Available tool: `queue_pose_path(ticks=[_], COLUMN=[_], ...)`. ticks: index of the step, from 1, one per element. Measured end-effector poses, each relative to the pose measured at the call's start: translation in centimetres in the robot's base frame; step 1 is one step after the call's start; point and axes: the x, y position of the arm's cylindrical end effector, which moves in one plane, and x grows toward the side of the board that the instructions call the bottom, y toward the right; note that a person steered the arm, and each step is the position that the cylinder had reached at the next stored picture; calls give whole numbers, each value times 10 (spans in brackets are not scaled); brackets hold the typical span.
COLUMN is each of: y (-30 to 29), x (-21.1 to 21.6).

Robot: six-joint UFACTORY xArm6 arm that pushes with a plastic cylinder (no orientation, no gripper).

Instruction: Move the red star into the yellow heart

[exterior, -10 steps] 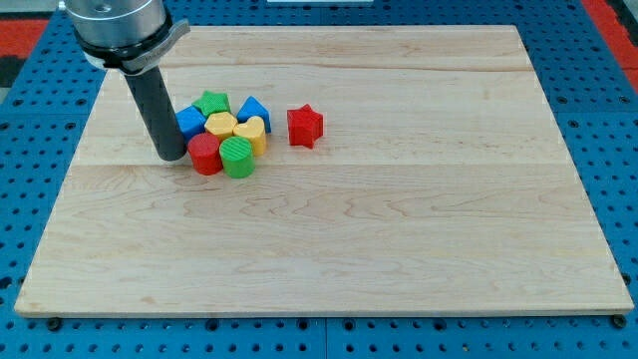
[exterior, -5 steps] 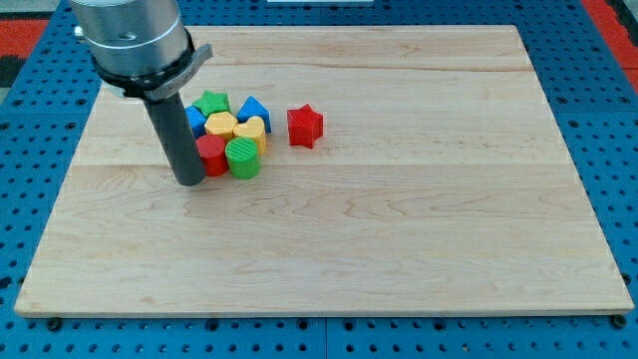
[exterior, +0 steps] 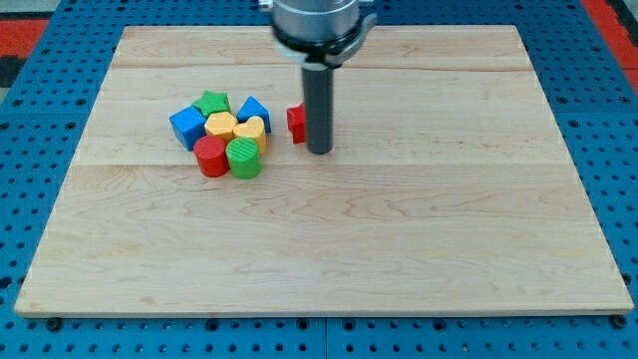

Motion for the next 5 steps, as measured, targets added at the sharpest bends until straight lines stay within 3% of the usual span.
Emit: queue_pose_path(ticks=[1, 3, 5], y=[15, 23, -42], x=[-6, -61, -53])
